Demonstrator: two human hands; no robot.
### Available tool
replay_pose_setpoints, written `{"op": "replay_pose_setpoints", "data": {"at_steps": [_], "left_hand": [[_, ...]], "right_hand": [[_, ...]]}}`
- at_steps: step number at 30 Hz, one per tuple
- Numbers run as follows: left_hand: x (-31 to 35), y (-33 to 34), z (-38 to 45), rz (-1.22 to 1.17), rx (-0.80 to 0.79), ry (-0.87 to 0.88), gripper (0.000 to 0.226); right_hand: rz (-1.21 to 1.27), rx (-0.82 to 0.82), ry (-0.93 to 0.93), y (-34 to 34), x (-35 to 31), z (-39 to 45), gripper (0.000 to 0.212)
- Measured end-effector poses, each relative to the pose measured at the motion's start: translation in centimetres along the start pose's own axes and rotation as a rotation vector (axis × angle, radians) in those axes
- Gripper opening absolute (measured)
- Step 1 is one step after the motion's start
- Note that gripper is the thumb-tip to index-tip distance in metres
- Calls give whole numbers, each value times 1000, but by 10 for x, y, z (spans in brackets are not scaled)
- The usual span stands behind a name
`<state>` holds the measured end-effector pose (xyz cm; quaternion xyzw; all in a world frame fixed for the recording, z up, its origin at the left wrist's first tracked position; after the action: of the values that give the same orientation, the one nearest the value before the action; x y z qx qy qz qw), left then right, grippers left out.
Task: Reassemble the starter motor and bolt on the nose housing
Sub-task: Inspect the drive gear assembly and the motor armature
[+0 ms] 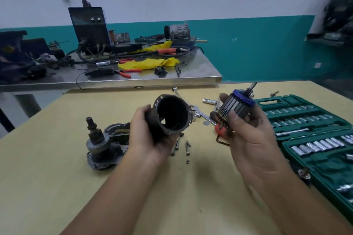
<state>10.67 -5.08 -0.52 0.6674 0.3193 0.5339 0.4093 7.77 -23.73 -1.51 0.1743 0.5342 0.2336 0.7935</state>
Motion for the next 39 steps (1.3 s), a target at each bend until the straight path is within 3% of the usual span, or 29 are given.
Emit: {"op": "replay_pose_setpoints", "data": {"at_steps": [5,9,12,15,22,25,31,34,37,39], "left_hand": [[-21,3,-6,-131,-2,-110,46],[-28,3,-6,-144,-26,-130,45],[-29,3,-6,-101,-2,-122,55],[-35,8,-11,-58,12,-109,66],[-54,28,-24,-141,-160,-170,91],[-59,29,-30,-202,-228,-261,87],[-60,28,-29,-144,-218,-441,79],[-55,29,-26,-143,-174,-410,70],[-51,28,-24,-195,-136,-320,67],[-48,29,-23,-223,-130,-309,65]], "right_hand": [[-197,-176,-137,7,-8,-13,66],[-278,-99,-284,17,-14,-20,66],[-401,20,-401,24,-20,-21,68],[-512,19,-447,30,-15,-22,74],[-504,-95,-509,31,-10,-24,68],[-618,-150,-563,32,-6,-26,74],[-817,-96,-544,33,0,-22,76],[-862,-110,-473,36,-2,-18,77],[-839,-195,-431,36,-3,-19,96],[-769,-156,-402,35,-3,-22,92]]}}
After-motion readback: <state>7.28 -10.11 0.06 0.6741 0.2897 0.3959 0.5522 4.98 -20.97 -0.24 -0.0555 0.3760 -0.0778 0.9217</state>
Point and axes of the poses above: each hand's wrist, its own z-axis towards the middle knuckle, its own y-axis out of the palm, x = y × z, the point moved 2 cm from there along z, towards the middle knuckle, and after that the axes turned 10 degrees about -x, right-handed, at the moved point
